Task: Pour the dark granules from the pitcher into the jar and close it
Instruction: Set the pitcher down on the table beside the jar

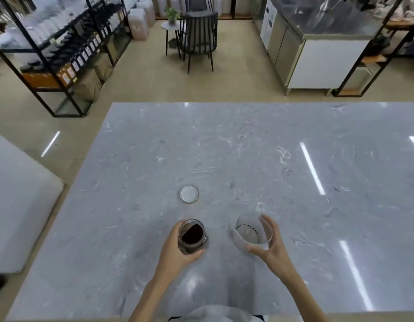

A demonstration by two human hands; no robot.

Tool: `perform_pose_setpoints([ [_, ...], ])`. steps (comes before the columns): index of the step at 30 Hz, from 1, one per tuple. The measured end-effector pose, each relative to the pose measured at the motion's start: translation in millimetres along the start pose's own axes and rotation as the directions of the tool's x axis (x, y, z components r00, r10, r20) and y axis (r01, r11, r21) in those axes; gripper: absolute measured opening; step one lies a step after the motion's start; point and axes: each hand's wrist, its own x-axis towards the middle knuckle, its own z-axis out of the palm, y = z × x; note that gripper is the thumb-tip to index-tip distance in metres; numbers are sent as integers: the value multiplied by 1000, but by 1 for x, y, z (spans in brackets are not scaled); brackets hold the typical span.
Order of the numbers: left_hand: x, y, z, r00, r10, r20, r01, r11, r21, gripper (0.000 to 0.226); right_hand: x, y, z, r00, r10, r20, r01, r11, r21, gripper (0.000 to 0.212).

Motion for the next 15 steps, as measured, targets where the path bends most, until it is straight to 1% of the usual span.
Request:
perform_pose_setpoints([
  [5,4,-7,9,1000,11,23,-11,1000,3,75,7,3,-1,999,3,42,-1,999,-41,99],
  [8,9,-11,12,1000,-13,-12,12,999,-44,79,9,6,-2,999,-1,50,4,998,-64,98],
  [12,12,-11,13,1000,19,-2,-19,999,-39,77,11,9,-3,999,-9,44,12,997,-81,98],
  [15,14,-12,13,1000,20,-24,-22,998,-66,77,10,10,-4,999,-9,48,13,996,-87,99],
])
